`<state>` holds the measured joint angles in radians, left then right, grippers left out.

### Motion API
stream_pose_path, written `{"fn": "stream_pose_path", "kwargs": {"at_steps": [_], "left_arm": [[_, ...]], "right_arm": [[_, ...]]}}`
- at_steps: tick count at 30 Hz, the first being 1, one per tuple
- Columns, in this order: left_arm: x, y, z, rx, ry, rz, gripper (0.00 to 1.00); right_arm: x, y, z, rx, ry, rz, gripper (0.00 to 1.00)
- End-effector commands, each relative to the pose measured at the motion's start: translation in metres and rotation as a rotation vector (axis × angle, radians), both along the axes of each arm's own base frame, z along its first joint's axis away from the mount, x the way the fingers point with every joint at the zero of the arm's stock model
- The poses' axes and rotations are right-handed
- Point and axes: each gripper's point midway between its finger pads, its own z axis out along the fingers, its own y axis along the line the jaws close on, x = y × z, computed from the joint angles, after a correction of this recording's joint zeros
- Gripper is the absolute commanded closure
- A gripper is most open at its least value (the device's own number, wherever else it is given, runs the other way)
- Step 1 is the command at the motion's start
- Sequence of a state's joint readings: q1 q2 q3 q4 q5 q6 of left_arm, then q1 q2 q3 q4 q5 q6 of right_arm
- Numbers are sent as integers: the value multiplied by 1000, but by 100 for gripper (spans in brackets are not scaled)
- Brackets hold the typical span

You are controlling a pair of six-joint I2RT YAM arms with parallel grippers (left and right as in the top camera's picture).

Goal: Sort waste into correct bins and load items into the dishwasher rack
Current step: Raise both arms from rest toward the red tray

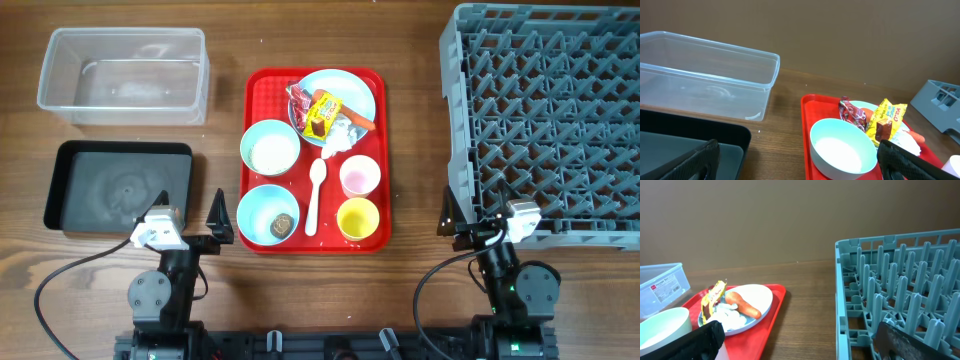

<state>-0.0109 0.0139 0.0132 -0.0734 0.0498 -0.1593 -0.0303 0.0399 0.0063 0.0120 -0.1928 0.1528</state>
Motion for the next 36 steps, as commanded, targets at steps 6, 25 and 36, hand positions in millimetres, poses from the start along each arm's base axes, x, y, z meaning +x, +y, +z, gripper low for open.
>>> {"fn": "stream_pose_path", "kwargs": {"at_steps": [6, 25, 36], "left_arm": [[0, 5, -2, -4, 2, 25, 0], [0, 5, -2, -4, 2, 25, 0], [-2, 1, 45, 53, -39, 1, 0]], "right_arm": [[0, -1, 2, 6, -9, -8, 0], [1, -11, 2, 3, -8, -65, 0], [-9, 11, 65, -72, -72, 61, 0]]}}
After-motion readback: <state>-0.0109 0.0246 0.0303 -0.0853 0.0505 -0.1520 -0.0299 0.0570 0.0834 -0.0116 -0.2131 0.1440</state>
